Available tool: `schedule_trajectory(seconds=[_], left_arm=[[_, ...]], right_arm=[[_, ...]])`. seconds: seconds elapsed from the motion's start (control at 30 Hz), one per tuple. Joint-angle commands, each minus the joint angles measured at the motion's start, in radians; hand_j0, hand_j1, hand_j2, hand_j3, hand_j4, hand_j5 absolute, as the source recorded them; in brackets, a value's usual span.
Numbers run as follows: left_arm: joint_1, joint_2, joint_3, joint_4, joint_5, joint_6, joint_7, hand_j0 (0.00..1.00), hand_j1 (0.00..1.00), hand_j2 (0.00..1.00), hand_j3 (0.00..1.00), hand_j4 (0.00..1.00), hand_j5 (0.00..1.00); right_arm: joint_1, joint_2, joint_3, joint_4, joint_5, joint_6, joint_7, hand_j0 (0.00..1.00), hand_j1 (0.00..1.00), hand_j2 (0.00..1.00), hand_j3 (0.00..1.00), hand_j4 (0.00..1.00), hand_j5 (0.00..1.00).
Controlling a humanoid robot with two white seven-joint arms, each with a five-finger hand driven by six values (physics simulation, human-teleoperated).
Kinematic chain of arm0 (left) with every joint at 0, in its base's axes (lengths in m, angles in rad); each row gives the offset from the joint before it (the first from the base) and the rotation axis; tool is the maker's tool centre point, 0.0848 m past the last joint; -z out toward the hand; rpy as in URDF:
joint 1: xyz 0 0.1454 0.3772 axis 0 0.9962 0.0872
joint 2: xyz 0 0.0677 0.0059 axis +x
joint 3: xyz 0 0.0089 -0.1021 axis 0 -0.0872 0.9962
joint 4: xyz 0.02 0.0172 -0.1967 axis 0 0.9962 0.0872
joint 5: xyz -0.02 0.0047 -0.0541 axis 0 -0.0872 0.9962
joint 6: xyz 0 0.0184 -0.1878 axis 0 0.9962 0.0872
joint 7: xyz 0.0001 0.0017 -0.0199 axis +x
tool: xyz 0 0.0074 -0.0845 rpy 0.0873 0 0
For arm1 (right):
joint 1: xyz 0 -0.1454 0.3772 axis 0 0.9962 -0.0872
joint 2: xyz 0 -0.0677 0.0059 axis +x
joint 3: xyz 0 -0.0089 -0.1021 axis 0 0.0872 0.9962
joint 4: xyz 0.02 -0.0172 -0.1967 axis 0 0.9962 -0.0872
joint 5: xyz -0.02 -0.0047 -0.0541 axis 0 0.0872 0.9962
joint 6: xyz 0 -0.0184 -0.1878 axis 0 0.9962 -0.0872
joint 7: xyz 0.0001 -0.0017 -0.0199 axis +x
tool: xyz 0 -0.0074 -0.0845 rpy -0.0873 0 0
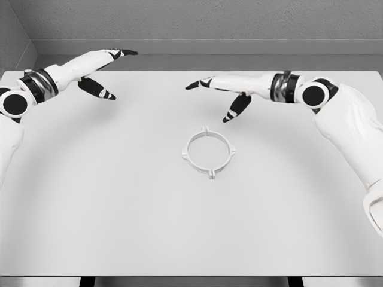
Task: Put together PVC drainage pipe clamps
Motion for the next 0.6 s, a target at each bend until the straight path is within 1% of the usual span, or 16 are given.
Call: schedule_trajectory(seconds=[0.0, 0.07, 0.4, 0.57], left_arm=[[0.003, -0.001, 0.002, -0.001, 0.010, 0.003, 0.001, 1.00, 1.00, 1.00, 1.00, 1.00, 1.00], [0.005, -0.001, 0.002, -0.008, 0.010, 0.003, 0.001, 1.00, 1.00, 1.00, 1.00, 1.00, 1.00], [0.011, 0.001, 0.000, -0.009, 0.011, 0.003, 0.001, 1.00, 1.00, 1.00, 1.00, 1.00, 1.00], [0.017, 0.002, 0.002, -0.023, 0.011, 0.003, 0.001, 1.00, 1.00, 1.00, 1.00, 1.00, 1.00]], right_arm=[[0.000, 0.002, 0.005, 0.007, -0.007, 0.003, 0.000, 1.00, 1.00, 1.00, 1.00, 1.00, 1.00], [0.000, 0.008, 0.005, 0.019, -0.007, 0.003, 0.000, 1.00, 1.00, 1.00, 1.00, 1.00, 1.00], [0.000, 0.015, 0.022, 0.021, 0.013, 0.003, 0.000, 1.00, 1.00, 1.00, 1.00, 1.00, 1.00], [0.002, 0.040, 0.028, 0.035, 0.014, 0.003, 0.000, 1.00, 1.00, 1.00, 1.00, 1.00, 1.00]])
